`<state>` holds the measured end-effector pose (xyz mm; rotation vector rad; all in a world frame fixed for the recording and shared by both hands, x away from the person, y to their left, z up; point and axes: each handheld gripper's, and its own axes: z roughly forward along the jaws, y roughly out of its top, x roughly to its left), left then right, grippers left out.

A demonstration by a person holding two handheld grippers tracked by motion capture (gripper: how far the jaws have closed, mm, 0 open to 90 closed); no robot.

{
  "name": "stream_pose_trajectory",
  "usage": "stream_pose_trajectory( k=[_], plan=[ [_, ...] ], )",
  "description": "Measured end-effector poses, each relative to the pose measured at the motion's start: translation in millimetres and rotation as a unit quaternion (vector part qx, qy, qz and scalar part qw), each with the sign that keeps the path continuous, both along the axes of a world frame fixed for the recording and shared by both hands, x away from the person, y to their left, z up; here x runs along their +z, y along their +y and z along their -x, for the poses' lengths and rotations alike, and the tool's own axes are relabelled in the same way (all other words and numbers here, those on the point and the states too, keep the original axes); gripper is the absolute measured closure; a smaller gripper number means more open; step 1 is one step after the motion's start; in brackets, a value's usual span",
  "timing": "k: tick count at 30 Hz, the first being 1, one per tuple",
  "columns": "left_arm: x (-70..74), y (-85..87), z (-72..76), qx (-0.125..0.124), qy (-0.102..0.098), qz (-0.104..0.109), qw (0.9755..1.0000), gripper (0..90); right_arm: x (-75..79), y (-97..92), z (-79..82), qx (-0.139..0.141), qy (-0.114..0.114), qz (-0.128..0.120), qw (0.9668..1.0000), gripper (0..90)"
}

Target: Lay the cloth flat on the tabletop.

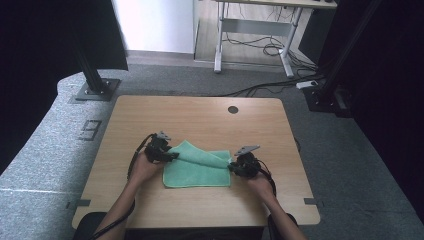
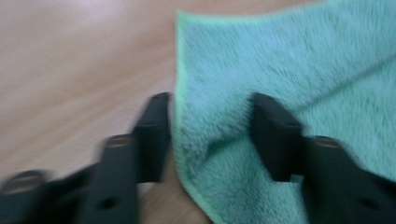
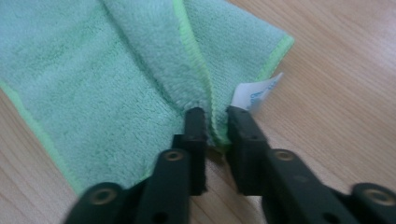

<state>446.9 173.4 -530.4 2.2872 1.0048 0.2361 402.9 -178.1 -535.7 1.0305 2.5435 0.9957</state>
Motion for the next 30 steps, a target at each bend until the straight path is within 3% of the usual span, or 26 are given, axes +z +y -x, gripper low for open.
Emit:
stream_pose_trajectory(
  k=[1, 5, 7, 9, 11, 12, 13, 14, 15, 17, 21, 24, 30],
  plan=[
    [0.1, -0.4, 1.1, -0.003, 0.002, 0.007, 1.0, 73.9, 2.4, 0.4, 1.4, 0.002, 0.0, -0.003, 1.0, 85.2],
    [15.1, -4.2, 12.0, -0.012, -0.017, 0.013, 0.9997, 81.6, 21.6, 1.7, 8.7, 0.012, -0.025, 0.007, 0.9996, 85.9],
    [30.0, -3.1, 15.4, -0.009, -0.036, 0.038, 0.9986, 81.3, 40.2, 0.6, 9.3, 0.015, -0.045, 0.007, 0.9989, 85.9],
    [44.3, 0.4, 11.5, 0.01, -0.058, 0.075, 0.9954, 80.4, 62.6, -1.4, 1.3, 0.002, -0.07, 0.0, 0.9976, 85.9],
    [49.6, 2.8, -1.2, 0.067, -0.082, 0.093, 0.9901, 70.6, 83.1, -1.2, -18.0, -0.016, -0.088, -0.019, 0.9958, 84.7],
    [48.0, 3.1, -9.8, 0.092, -0.083, 0.092, 0.988, 57.7, 90.5, 0.9, -31.1, -0.029, -0.098, -0.02, 0.9945, 77.3],
    [43.7, 2.4, -18.1, 0.118, -0.082, 0.07, 0.9872, 46.6, 94.0, 3.7, -45.7, -0.049, -0.115, -0.008, 0.9922, 61.9],
    [37.7, 2.3, -24.1, 0.143, -0.081, 0.04, 0.9855, 35.6, 93.3, 6.1, -60.9, -0.073, -0.119, 0.005, 0.9902, 49.4],
    [31.8, 4.4, -26.9, 0.152, -0.077, 0.031, 0.9849, 28.0, 90.2, 7.0, -73.8, -0.093, -0.099, 0.005, 0.9907, 47.8],
    [23.1, 10.7, -24.0, 0.144, -0.07, 0.042, 0.9862, 25.5, 82.8, 7.2, -83.2, -0.105, -0.084, -0.003, 0.9909, 41.7],
    [11.3, 19.2, -18.7, 0.125, -0.06, 0.026, 0.99, 18.3, 65.3, 7.7, -69.0, -0.083, -0.076, -0.006, 0.9936, 39.5],
    [7.4, 22.5, -18.2, 0.125, -0.054, 0.028, 0.9903, 15.8, 51.2, 8.5, -60.3, -0.077, -0.065, 0.007, 0.9949, 37.0],
    [3.6, 28.1, -9.5, 0.118, -0.06, 0.018, 0.991, 14.3, 25.9, 14.0, -40.3, -0.063, -0.043, 0.002, 0.9971, 32.3]
  ],
)
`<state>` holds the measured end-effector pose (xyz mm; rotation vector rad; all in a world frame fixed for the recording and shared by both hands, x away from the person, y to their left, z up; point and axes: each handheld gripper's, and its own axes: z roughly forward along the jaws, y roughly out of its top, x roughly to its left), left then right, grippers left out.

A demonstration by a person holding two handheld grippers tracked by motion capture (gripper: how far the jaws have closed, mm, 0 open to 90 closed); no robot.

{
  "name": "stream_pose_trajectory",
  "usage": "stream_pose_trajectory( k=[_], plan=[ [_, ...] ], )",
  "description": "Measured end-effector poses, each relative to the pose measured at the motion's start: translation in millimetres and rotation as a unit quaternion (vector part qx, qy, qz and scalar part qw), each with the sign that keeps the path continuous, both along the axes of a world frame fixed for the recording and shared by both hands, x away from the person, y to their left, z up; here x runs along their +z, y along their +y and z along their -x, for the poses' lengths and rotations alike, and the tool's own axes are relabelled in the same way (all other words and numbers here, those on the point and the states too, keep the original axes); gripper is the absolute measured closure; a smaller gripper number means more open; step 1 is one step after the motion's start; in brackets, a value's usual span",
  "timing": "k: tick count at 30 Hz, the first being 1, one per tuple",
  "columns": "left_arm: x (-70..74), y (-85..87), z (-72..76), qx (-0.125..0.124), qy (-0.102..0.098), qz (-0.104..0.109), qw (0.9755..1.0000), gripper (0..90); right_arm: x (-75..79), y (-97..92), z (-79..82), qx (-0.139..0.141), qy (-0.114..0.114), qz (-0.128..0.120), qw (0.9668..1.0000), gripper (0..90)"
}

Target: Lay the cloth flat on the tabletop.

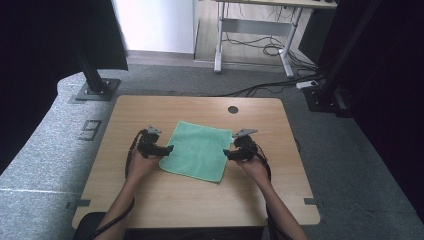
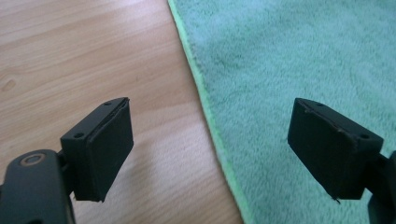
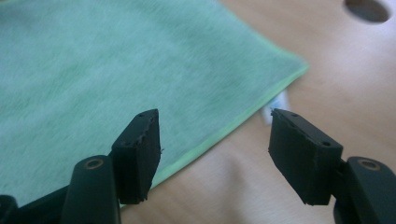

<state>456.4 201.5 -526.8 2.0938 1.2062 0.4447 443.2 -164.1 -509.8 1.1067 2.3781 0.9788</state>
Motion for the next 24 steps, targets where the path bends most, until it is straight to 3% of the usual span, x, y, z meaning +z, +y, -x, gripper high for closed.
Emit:
stream_pose_trajectory(
  k=[5, 9, 11, 16, 24],
  plan=[
    [-7.4, 5.5, 7.8, 0.001, 0.007, -0.014, 0.9999, 14.3, -18.5, 5.9, 12.2, -0.001, 0.018, -0.009, 0.9998, 27.7],
    [-15.0, 4.1, 16.8, -0.005, 0.009, -0.04, 0.9991, 14.3, -29.1, 9.5, 15.4, -0.006, 0.025, 0.002, 0.9997, 25.5],
    [-16.1, 4.4, 21.2, -0.004, 0.008, -0.031, 0.9995, 14.7, -32.4, 10.5, 16.0, -0.006, 0.023, 0.014, 0.9996, 25.0],
    [-16.9, 3.4, 30.1, -0.008, 0.005, -0.029, 0.9995, 14.7, -32.9, 5.5, 18.8, -0.012, 0.016, 0.016, 0.9997, 25.1],
    [-16.5, -10.8, 54.5, -0.042, -0.009, -0.042, 0.9982, 14.7, -33.6, -10.6, 20.0, -0.032, 0.023, 0.009, 0.9992, 25.5]
  ],
)
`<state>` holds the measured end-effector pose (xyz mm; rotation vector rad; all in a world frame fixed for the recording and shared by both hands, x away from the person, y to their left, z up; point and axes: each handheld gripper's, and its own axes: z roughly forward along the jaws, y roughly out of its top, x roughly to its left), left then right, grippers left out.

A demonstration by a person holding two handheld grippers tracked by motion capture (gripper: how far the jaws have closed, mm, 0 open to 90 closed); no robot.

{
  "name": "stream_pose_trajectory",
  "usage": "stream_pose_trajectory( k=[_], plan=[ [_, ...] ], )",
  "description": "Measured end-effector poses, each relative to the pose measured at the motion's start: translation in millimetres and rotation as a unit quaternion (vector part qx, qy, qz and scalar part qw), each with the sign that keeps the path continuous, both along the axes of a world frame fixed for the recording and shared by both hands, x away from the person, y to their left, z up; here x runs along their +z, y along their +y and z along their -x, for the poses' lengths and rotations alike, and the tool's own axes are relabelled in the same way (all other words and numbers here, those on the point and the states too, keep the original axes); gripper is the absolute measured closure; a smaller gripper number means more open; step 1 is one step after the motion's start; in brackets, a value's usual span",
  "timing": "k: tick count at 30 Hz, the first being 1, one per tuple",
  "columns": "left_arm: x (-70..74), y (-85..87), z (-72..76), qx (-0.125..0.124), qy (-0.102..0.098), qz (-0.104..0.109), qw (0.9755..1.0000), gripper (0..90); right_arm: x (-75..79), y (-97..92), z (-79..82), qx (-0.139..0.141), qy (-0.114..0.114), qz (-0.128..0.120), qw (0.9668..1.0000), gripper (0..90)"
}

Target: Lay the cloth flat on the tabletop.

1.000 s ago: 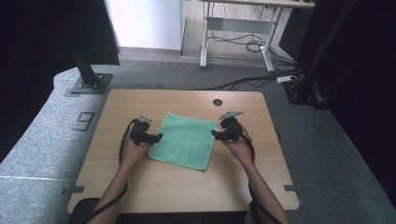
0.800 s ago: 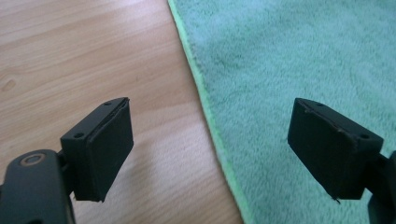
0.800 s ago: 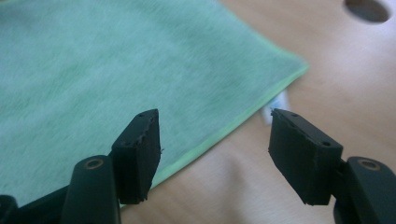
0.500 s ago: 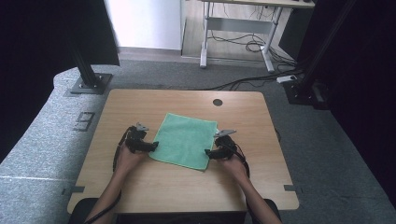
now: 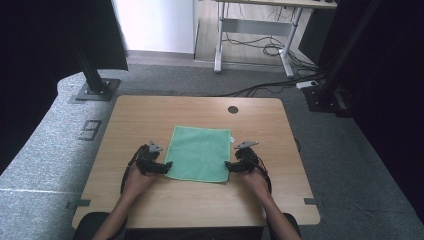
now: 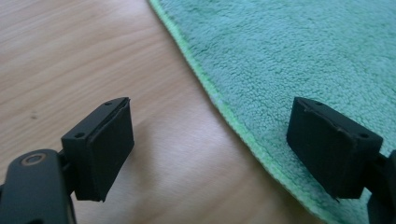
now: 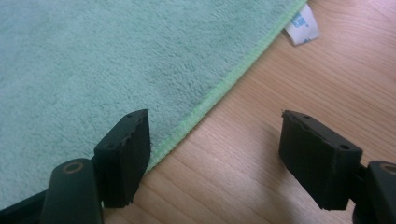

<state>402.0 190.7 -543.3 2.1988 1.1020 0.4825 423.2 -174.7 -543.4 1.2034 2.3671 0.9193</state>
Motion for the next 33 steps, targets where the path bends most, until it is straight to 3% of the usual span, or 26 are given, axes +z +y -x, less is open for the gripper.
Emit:
stream_pose_trajectory(
  k=[8, 19, 23, 27, 33],
  plan=[
    [-0.2, -11.4, 13.9, -0.02, -0.003, -0.001, 0.9998, 14.7, 0.5, -10.7, 4.1, -0.009, -0.005, 0.005, 0.9999, 26.7],
    [0.9, -13.5, 14.1, -0.016, -0.012, -0.001, 0.9998, 14.3, -0.1, -14.1, 7.0, -0.006, -0.011, 0.001, 0.9999, 27.8],
    [14.3, -5.4, 20.8, -0.024, -0.018, 0.028, 0.9992, 14.3, 6.5, -18.5, 11.3, -0.001, -0.01, -0.014, 0.9999, 26.1],
    [19.4, 7.1, 30.6, -0.03, -0.015, 0.031, 0.999, 14.2, 11.4, -32.7, 23.5, -0.003, -0.009, -0.025, 0.9997, 21.8],
    [14.0, 23.1, 45.7, -0.029, -0.002, 0.009, 0.9995, 14.1, 4.1, -56.3, 39.4, -0.009, 0.004, -0.02, 0.9998, 17.8]
  ],
)
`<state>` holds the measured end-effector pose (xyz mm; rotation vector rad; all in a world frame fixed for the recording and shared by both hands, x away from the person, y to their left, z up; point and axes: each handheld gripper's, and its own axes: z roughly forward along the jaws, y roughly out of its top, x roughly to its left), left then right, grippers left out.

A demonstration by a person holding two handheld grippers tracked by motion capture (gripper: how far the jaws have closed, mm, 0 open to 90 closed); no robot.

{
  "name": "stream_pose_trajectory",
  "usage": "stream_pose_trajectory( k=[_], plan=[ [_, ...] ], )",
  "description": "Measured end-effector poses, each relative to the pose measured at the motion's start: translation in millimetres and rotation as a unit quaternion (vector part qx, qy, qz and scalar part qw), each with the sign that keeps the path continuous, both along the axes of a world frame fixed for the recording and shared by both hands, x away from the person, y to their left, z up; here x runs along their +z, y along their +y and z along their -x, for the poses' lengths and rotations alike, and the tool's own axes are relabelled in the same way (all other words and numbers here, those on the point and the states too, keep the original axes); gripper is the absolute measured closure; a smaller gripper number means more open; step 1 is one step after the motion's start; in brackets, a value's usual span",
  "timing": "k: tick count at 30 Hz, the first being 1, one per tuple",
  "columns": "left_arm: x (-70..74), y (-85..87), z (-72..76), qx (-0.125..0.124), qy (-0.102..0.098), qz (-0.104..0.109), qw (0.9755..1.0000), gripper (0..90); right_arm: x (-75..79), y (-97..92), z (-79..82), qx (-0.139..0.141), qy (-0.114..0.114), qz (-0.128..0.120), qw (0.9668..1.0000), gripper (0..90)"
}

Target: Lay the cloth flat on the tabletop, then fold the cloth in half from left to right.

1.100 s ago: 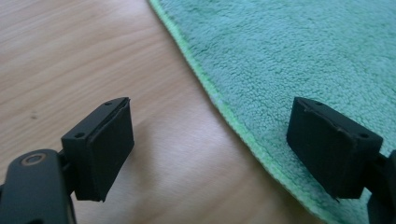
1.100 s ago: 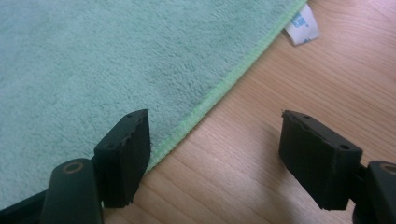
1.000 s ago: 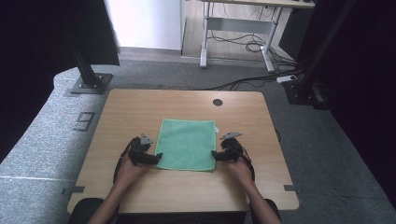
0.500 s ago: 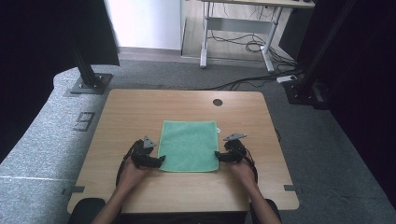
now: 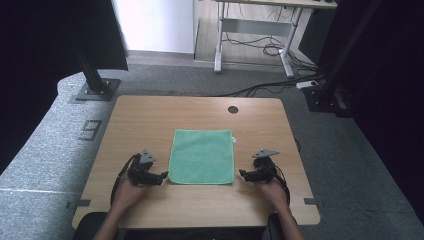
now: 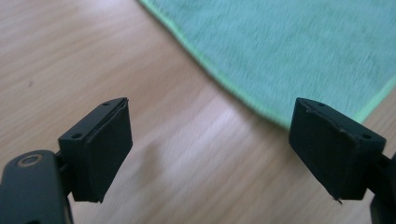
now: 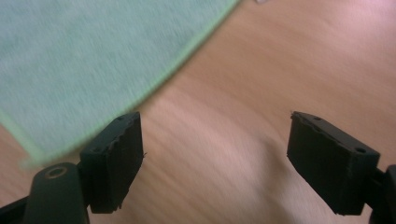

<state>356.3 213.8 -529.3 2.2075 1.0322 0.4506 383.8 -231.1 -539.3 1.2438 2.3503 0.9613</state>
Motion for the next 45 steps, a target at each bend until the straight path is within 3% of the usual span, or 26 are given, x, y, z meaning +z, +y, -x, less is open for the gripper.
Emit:
stream_pose_trajectory(
  k=[3, 10, 16, 21, 38, 45],
  plan=[
    [-3.5, 10.2, 5.8, 0.005, 0.007, -0.002, 1.0, 14.1, -5.9, -9.7, 5.1, -0.006, 0.009, 0.007, 0.9999, 15.8],
    [-13.4, 24.7, 4.9, 0.02, 0.027, -0.001, 0.9994, 13.4, -10.7, -22.0, 7.8, -0.023, -0.01, 0.0, 0.9997, 12.9],
    [-16.6, 26.3, 3.7, 0.02, 0.024, 0.006, 0.9995, 9.0, -15.3, -18.0, 7.5, -0.018, -0.013, 0.005, 0.9997, 0.0],
    [-18.7, 25.6, 2.5, 0.017, 0.022, 0.009, 0.9996, 3.7, -17.5, -17.3, 8.9, -0.028, -0.023, 0.001, 0.9993, 0.0],
    [-19.1, 23.3, 0.9, 0.02, 0.024, 0.006, 0.9995, 1.1, -17.5, -17.2, 9.1, -0.029, -0.023, 0.001, 0.9993, 0.0],
    [-16.8, 18.7, -3.0, 0.026, 0.035, 0.006, 0.999, 0.0, -15.6, -17.7, 8.3, -0.025, -0.015, 0.002, 0.9996, 0.2]
  ],
)
